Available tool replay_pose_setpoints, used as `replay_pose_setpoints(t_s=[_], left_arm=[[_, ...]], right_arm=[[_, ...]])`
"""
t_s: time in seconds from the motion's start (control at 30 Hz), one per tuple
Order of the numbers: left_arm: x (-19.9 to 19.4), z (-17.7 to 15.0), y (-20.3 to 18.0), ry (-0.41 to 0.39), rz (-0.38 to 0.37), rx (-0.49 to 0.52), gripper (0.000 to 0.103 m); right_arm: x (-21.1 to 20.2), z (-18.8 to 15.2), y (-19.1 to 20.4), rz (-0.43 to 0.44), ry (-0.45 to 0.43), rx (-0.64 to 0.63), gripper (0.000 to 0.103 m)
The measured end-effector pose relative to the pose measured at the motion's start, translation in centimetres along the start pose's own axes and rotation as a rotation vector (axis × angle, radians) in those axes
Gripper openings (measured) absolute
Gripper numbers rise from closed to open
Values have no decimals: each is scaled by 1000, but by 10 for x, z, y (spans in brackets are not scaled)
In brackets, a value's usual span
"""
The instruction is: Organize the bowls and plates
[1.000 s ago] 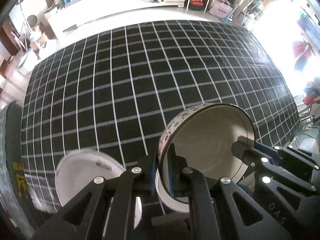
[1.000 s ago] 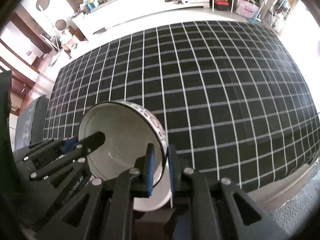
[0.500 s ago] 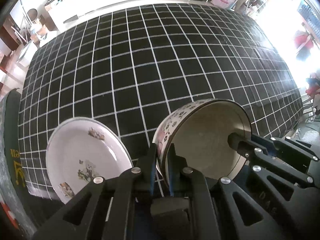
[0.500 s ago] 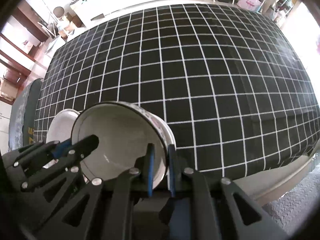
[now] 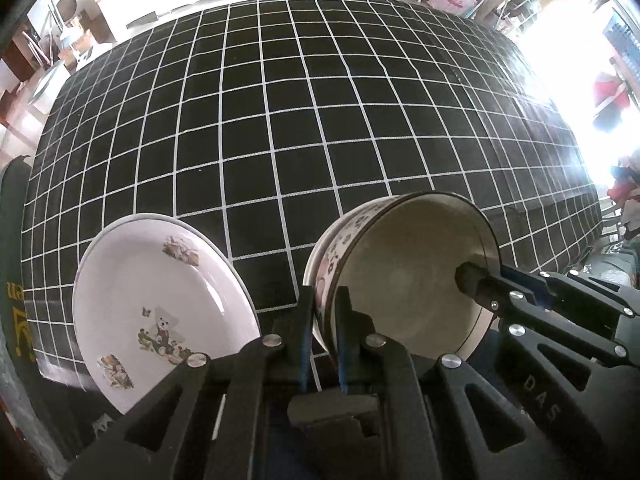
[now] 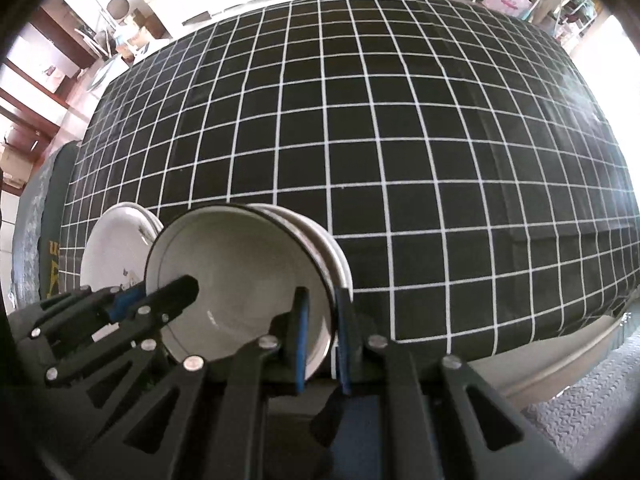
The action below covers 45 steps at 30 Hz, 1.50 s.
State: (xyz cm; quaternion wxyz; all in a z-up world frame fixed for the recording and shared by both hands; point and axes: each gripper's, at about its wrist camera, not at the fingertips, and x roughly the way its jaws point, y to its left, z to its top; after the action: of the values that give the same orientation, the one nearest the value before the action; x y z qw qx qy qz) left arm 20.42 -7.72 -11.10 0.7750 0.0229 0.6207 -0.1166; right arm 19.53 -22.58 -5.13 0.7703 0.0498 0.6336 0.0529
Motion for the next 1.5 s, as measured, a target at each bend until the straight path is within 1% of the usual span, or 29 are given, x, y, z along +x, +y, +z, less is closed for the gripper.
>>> replay_pose_setpoints(t_s=[0.07,0.23,0.33,0.37,0.43,0.47,0.5,0.6,0.67,0.7,0.8,0.87,0.93,1.13,1.2,1.27,1.37,1.5], left_arm=[[-1,-1,3,-4,1,-7,8],[-12,-3,0,-38,-6,13,8],[-18,-2,2,-55,-20,9,8],[-20,-2,2,-61,-22,9,8],[-24,-2,4,-71,-31,9,12],[-26,-2,4,-75,-34,10,14],[-29,-3,5,-82,-40,12,18],[-37,-6,6,-100,-67,15,29],[-40,-9,10,-108,-99,13,33],[-41,-11,11,-110,-114,12,37],[-39,-18,16,-117,-136,14,46],[-36,-22,19,-121,-145,7,47],[-29,-24,24,-112,-167,1,52],[-5,-22,28,-68,-198,-1,53],[3,-21,28,-50,-218,7,53],[8,-20,27,-48,-246,25,53],[15,-17,25,-46,-267,37,53],[29,-14,25,-27,-281,44,53]], right_arm=[[0,0,-1,3,-3,2,16],[-8,-3,-3,-4,-35,0,16],[-14,-5,-5,8,-63,5,16],[-15,-6,-6,3,-71,6,18],[-19,-8,-7,7,-83,5,31],[-20,-8,-8,11,-88,7,41],[-23,-10,-10,17,-97,12,46],[-32,-14,-17,47,-125,46,53],[-36,-15,-20,73,-134,62,58],[-37,-16,-22,85,-136,68,60],[-36,-17,-25,110,-139,77,65],[-30,-17,-25,112,-131,78,66],[-22,-17,-28,125,-116,94,66],[-1,-17,-29,179,-79,126,67],[3,-18,-28,188,-79,130,70],[7,-18,-28,207,-88,137,72],[15,-17,-32,237,-92,171,78],[25,-15,-36,285,-85,204,80]])
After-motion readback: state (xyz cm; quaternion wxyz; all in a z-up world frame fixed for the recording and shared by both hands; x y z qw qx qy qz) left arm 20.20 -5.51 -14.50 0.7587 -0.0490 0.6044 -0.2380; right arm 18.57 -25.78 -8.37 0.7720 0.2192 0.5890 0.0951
